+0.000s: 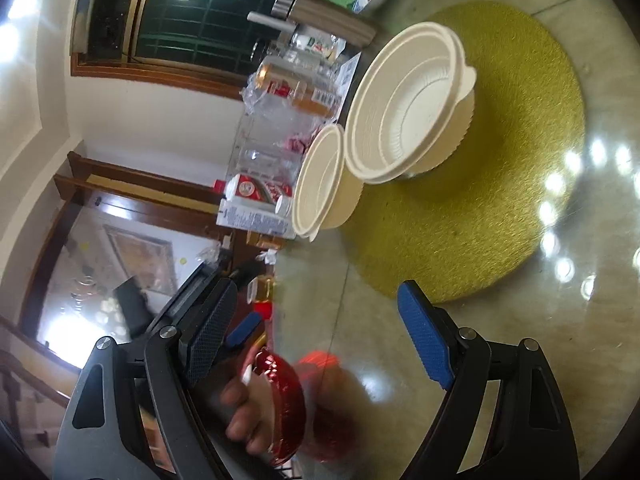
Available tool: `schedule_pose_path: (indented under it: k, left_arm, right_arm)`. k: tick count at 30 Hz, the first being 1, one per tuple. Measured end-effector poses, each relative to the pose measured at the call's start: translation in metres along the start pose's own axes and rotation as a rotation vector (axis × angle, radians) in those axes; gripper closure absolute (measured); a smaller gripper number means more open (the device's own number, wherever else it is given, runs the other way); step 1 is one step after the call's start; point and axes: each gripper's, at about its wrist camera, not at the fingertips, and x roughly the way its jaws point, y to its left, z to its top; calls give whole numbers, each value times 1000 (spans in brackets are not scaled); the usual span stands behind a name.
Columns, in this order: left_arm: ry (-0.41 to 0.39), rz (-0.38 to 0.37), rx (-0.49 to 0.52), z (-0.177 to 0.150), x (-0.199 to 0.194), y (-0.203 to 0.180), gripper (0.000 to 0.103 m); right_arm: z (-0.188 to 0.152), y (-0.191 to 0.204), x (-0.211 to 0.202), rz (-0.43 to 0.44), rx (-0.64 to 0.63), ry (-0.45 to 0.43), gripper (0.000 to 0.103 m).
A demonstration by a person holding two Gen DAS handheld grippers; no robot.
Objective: Organize plates and bowls
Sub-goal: 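Move the right gripper to the beige ribbed plastic bowls on the gold mat, then grasp the rim of the larger beige plastic bowl with the right gripper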
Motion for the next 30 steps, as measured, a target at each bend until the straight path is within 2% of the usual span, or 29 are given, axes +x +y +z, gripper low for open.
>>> schedule_pose_path:
  k: [4,7,13,16,26,29,30]
  left_arm:
    - [-15,39,-65,5,16,-1,23]
    - [-25,59,-70,9,28,-5,23]
    - [2,100,-67,18,55,-7,23]
    - [11,98,-69,24,64,-7,23]
    - [-4,114,-69,28,77,-9,23]
    - [-11,110,-65,29,77,-9,23]
    - [-12,107,-64,29,78,-9,23]
  right_arm:
    - [7,11,6,-23,-24,21,20]
    - [25,22,18,-61,-26,16,20]
    - [53,33,68,-118,-19,82,20]
    - [61,32,91,-152,-12,103,20]
    - [78,32,129,-247,-17,78,20]
    - [81,33,131,-275,-35,50,25]
    - [82,33,132,-282,-38,48,32]
